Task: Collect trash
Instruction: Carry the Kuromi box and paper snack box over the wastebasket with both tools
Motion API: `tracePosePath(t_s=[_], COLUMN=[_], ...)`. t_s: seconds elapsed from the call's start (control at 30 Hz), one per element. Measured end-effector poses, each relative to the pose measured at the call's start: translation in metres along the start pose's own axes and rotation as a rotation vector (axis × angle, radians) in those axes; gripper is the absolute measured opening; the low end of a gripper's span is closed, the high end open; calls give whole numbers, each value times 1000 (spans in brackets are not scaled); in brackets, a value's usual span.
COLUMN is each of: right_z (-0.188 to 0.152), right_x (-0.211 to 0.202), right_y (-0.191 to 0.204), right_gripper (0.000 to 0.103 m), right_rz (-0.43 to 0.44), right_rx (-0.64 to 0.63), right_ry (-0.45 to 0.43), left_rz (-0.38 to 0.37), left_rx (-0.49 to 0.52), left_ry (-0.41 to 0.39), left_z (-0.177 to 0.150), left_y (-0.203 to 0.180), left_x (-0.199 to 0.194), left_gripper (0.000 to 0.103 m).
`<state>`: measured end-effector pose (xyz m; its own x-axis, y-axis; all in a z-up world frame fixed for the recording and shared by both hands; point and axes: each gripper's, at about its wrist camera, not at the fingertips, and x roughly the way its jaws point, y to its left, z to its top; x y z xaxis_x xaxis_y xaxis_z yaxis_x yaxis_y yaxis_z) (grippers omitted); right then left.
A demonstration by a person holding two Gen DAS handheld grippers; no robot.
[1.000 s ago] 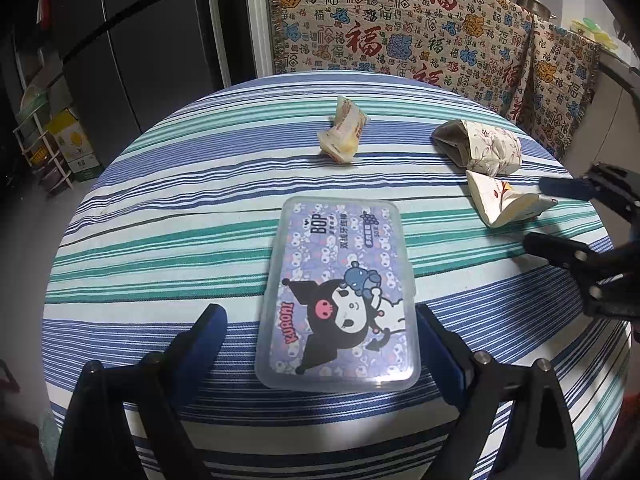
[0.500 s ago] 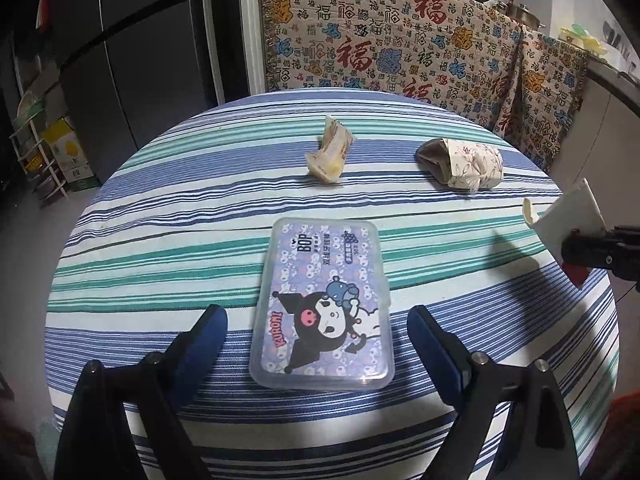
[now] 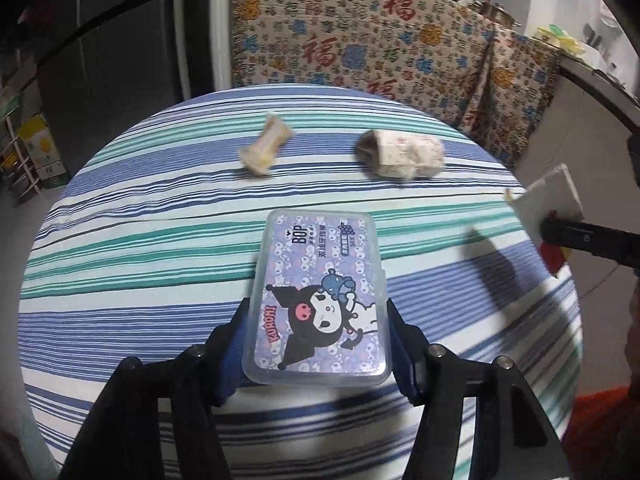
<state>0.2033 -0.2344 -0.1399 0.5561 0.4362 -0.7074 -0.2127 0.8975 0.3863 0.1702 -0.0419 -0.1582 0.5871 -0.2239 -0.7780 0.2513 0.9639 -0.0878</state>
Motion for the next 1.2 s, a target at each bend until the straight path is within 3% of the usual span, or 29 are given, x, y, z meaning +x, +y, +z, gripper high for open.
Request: tracePosePath(t_s=[0.3, 0.5, 0.73, 0.97, 1.2], right_z=[-11, -22, -45, -81, -119], right_x=[-32, -74, -147, -180, -186], right_y=[-19, -55, -136, -226, -290], right_gripper=[13, 13, 13, 13, 13], right_rz=[-21, -63, -232, -399, -417], right_rx=[32, 97, 234, 385, 514], right_ry=[-41, -102, -166, -128, -108], left_rz=[-76, -125, -253, -371, -428], left_rx=[81, 137, 222, 318, 389], left_ry=[-5, -7, -9, 21, 63], left_z=[4, 8, 18, 16, 1], left_y=[-69, -121, -210, -309, -385], left_x=[-16, -25, -28, -10, 31], left_gripper=[62, 62, 62, 62, 62])
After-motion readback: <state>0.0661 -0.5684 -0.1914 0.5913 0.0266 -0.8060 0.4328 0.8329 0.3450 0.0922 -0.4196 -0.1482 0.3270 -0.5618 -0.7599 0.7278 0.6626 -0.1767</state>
